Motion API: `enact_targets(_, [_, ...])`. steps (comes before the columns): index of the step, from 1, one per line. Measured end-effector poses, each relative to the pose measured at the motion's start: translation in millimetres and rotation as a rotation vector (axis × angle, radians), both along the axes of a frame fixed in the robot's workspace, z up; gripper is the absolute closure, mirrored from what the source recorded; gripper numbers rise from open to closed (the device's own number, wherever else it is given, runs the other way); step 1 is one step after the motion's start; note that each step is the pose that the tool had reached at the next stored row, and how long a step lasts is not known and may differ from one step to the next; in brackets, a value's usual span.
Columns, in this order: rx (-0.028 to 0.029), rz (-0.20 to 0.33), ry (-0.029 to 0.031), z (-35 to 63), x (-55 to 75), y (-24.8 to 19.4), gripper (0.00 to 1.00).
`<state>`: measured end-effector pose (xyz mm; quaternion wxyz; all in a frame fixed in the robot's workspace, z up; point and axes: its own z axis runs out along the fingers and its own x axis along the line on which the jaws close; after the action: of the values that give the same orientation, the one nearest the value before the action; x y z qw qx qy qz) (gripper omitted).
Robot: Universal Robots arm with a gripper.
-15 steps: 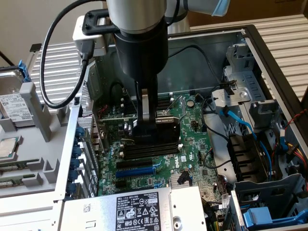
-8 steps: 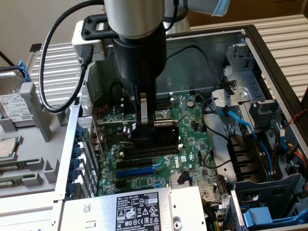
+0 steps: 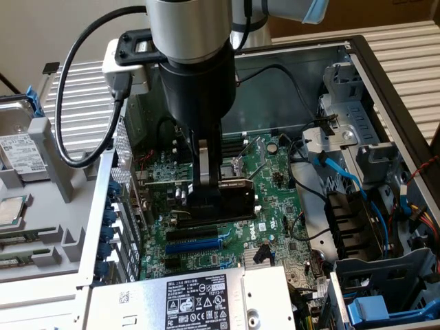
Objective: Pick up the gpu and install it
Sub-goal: 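Insert the gpu into the slot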
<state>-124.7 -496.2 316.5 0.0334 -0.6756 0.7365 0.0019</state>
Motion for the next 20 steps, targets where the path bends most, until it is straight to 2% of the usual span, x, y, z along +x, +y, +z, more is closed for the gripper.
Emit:
enact_targets(1, [-0.0029,0.0,-0.0013,-0.7,0.0,0.3,0.74])
enact_targets(4, [-0.0183,0.0,-0.003,-3.0,-0.2,3.9,0.74])
enact_targets(7, [-0.0272,0.0,-0.0064,-5.0,-0.9,7.8,0.74])
enact_targets(12, [-0.0285,0.0,-0.0092,-8.5,-8.5,8.4,0.74])
enact_targets(20, [-0.0292,0.0,-0.011,-20.4,-10.2,7.9,0.74])
